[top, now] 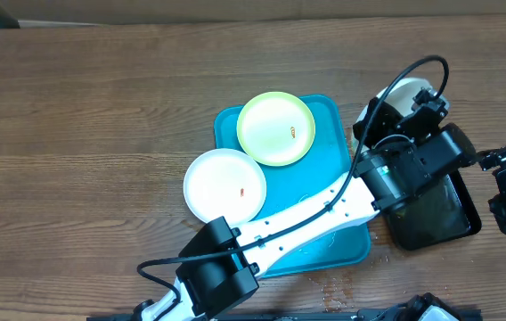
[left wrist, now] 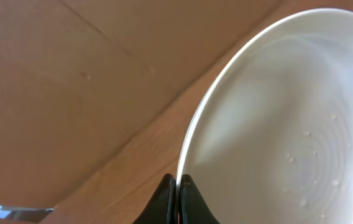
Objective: Clean dirty plates on tray and stack at the side
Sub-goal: 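Carry the white plate left and set it on the table beside the tray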
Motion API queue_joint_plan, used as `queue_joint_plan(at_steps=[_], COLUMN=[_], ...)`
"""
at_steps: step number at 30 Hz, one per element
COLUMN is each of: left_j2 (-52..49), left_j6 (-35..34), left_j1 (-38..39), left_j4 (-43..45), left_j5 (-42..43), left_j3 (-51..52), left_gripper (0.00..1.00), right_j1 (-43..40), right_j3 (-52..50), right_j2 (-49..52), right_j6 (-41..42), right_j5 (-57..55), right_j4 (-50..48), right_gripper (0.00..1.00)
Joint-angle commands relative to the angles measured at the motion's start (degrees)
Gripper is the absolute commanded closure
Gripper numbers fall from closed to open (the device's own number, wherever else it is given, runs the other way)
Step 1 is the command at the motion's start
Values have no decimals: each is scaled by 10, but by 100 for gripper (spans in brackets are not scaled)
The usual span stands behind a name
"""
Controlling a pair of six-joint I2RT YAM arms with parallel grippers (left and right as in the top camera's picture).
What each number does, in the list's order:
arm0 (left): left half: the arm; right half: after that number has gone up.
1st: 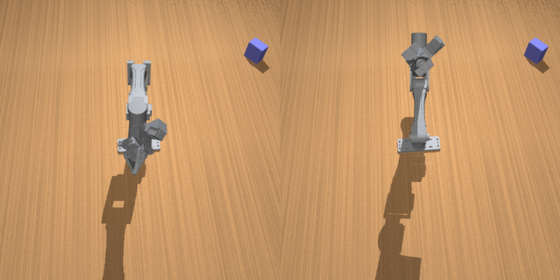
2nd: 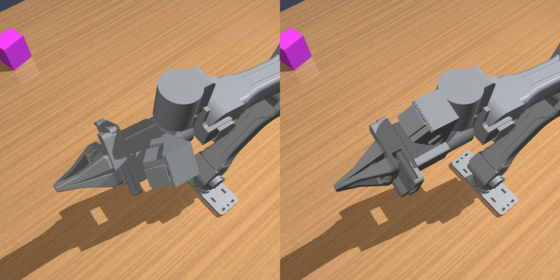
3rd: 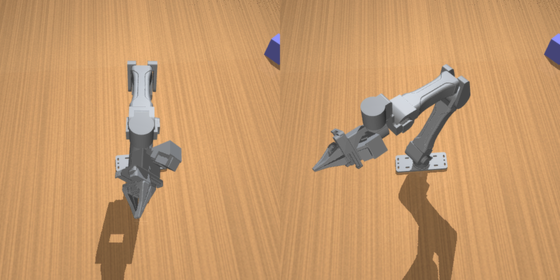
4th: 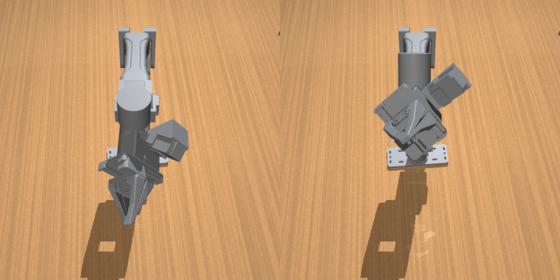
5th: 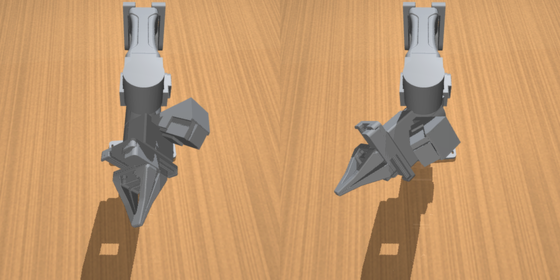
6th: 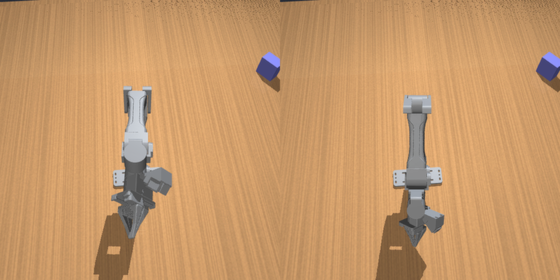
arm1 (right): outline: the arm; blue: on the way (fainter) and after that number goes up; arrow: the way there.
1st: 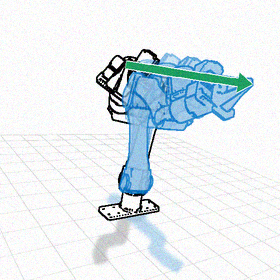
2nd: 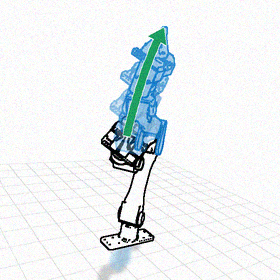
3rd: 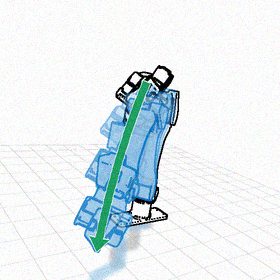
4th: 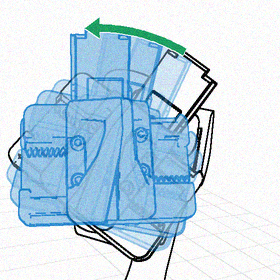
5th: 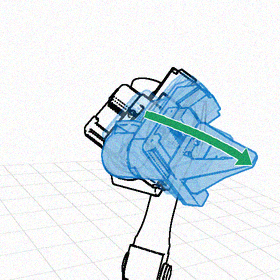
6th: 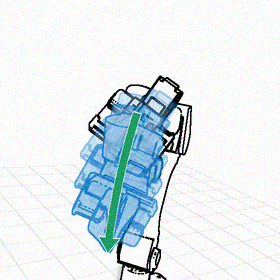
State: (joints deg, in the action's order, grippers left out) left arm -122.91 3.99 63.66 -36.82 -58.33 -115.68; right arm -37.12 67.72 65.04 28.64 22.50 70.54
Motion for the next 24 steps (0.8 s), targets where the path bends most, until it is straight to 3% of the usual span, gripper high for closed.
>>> queue_joint_plan(at_steps=[1, 6, 10, 12, 16, 24], left_j2=[26, 83, 146, 176, 217, 255], left_j6=[-101, -282, -354, -355, -355, -290], left_j1=[-12, -70, -157, -215, -329, -611], left_j4=[-56, -177, -233, -257, -326, -514], left_j5=[19, 195, 372, 479, 609, 643], left_j3=[-12, -12, -12, -12, -12, -12], left_gripper=[96, 96, 96, 96, 96, 96], right_j1=[2, 27, 71, 102, 178, 357], right_j3=[9, 9, 9, 9, 9, 9], right_j2=[-7, -7, -7, -7, -7, -7], right_j6=[-21, -49, -101, -136, -192, -227], right_j5=[5, 13, 43, 60, 76, 65], right_j4=[-1, -8, -25, -29, -24, -16], right_gripper=[5, 6, 9, 10, 11, 11])
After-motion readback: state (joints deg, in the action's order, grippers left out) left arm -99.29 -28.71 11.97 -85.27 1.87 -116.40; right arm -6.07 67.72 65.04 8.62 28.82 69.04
